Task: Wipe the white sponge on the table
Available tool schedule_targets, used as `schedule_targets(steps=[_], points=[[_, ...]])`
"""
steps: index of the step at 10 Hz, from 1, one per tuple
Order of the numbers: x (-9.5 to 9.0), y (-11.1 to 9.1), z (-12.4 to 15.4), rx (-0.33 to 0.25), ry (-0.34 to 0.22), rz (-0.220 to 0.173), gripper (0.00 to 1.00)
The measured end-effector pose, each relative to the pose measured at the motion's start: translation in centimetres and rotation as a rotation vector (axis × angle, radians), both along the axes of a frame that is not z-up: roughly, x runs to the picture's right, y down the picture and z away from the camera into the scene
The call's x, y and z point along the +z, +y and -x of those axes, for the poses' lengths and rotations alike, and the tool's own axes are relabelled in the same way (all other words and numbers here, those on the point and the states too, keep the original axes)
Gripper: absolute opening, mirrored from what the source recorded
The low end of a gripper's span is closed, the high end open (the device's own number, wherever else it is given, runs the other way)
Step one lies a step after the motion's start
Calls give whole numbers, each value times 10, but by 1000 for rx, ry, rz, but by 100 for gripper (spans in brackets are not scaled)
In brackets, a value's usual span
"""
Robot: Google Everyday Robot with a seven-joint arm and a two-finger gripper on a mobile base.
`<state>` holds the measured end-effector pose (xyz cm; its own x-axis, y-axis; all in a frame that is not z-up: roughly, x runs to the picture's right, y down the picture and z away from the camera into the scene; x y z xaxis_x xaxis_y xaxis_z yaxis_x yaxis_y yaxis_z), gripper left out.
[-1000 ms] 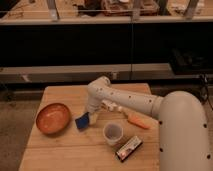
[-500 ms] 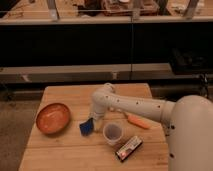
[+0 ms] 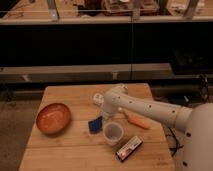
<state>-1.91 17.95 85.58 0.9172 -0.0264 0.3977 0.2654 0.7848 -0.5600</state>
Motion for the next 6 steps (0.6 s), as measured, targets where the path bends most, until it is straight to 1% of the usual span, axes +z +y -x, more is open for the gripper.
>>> schedule_targets(steps=[1,3,5,6], points=[[3,-4,0,5,5,4,0],[16,-19,1,12,-5,10,0],[31,-38,0,41,-28,9,0],[35,-44,-1,47,-34,7,0]])
